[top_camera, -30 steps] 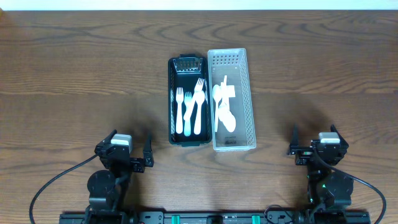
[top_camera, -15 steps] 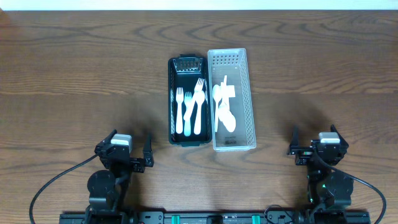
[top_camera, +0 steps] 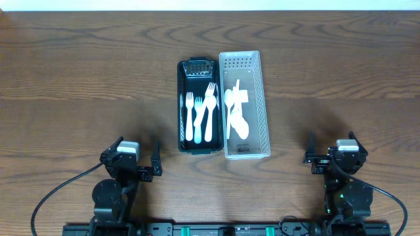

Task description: Pack container

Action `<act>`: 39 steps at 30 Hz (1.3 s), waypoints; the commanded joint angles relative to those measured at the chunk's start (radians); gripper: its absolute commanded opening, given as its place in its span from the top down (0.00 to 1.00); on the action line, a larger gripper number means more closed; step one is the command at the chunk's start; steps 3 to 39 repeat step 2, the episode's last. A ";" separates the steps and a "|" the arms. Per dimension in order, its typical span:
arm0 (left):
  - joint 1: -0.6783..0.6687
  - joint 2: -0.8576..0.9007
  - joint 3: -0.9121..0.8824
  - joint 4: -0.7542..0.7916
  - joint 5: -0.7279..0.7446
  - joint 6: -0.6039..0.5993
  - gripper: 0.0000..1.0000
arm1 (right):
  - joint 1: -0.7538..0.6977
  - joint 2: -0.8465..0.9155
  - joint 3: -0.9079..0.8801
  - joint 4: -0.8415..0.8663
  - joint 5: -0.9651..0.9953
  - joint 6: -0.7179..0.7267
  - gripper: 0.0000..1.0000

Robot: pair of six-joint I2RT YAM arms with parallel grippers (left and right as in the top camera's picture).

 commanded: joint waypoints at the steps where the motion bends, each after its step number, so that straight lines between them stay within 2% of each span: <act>1: 0.004 -0.007 -0.021 -0.014 -0.011 -0.005 0.02 | 0.008 -0.006 -0.004 -0.001 0.010 0.011 0.01; 39: 0.004 -0.007 -0.021 -0.014 -0.011 -0.005 0.02 | 0.008 -0.005 -0.004 -0.001 0.010 0.011 0.01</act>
